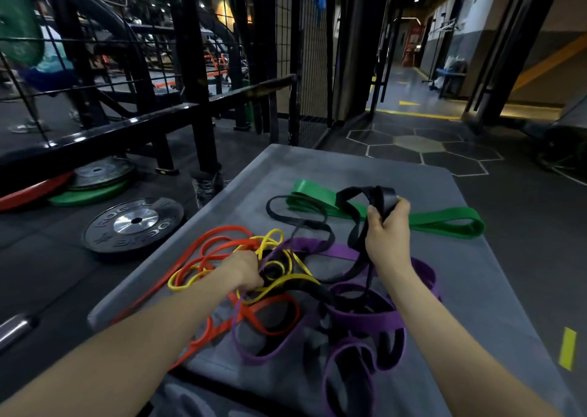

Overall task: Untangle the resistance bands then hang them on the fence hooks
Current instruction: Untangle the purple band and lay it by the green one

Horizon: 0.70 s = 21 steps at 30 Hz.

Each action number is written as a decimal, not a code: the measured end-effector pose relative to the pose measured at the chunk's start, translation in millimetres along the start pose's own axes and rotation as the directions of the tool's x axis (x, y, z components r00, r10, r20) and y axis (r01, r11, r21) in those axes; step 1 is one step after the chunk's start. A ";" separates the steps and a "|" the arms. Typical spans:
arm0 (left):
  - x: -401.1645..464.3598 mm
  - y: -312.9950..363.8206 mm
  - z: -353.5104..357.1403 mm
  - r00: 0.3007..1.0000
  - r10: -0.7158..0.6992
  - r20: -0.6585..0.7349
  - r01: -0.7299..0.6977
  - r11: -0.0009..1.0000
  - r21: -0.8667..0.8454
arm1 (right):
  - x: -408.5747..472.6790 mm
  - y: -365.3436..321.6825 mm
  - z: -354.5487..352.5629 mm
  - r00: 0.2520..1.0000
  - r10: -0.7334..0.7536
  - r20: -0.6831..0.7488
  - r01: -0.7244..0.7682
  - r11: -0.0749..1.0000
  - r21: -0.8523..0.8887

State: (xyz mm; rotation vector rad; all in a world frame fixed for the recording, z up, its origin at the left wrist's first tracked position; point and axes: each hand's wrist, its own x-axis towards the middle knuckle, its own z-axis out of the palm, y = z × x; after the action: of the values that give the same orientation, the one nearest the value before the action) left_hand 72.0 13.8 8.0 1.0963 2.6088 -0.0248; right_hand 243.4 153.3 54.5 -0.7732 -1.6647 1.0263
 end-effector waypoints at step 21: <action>-46.9 28.9 -81.9 0.820 0.523 -0.233 -0.477 0.399 -0.783 | -21.9 -33.6 26.2 0.665 -0.081 0.743 0.129 0.992 -0.007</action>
State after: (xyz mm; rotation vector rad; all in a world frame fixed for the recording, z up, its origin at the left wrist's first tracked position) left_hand 100.6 12.7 102.4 1.3616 1.6922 1.1712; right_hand 224.5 112.9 71.8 -0.2652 -2.4149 1.3123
